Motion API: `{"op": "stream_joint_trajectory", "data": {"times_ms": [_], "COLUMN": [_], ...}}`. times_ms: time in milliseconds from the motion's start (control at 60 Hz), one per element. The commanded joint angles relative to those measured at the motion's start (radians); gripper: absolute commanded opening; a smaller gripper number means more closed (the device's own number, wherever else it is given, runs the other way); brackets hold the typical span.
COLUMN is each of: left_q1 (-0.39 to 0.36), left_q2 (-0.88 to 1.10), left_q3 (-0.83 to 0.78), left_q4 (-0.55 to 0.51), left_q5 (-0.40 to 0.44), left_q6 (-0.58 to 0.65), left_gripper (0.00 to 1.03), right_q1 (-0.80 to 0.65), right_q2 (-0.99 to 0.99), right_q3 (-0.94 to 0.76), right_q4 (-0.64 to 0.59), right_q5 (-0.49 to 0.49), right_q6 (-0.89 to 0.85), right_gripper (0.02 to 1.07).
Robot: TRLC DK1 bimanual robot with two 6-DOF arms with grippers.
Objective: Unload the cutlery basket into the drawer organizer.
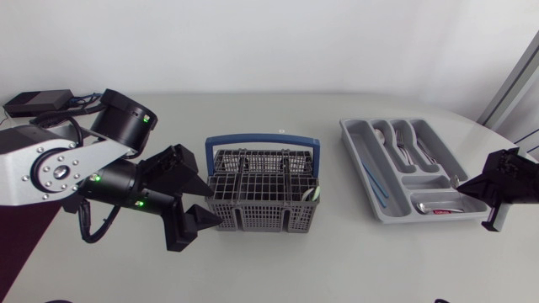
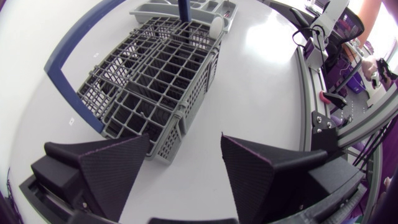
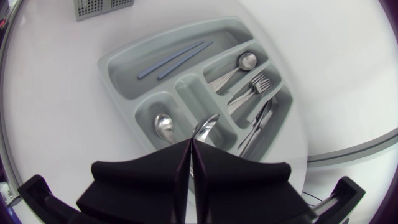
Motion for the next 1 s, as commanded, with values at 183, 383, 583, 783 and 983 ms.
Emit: {"op": "stream_joint_trajectory", "data": {"times_ms": [183, 383, 583, 783, 983], "left_q1": [-0.007, -0.007, -0.001, -0.008, -0.109], "left_q2": [0.013, 0.003, -0.031, -0.060, -0.036], "left_q3": [-0.005, -0.007, -0.014, 0.021, 0.082], "left_q4": [0.006, 0.006, -0.007, -0.057, -0.057], "left_q5": [0.000, 0.000, 0.000, -0.002, -0.063], "left_q6": [-0.023, -0.026, -0.026, -0.030, -0.102], "left_gripper": [0.98, 0.98, 0.98, 0.98, 0.98], "right_q1": [0.048, 0.064, 0.096, 0.251, 0.404], "right_q2": [0.017, -0.043, -0.193, -0.347, -0.371], "right_q3": [-0.134, -0.142, -0.013, -0.044, -0.061], "right_q4": [0.140, 0.153, -0.037, -0.146, -0.126], "right_q5": [0.090, 0.100, -0.001, -0.042, -0.036], "right_q6": [-0.064, -0.017, 0.181, 0.381, 0.629], "right_gripper": [0.30, 0.82, 0.92, 0.92, 0.92]}}
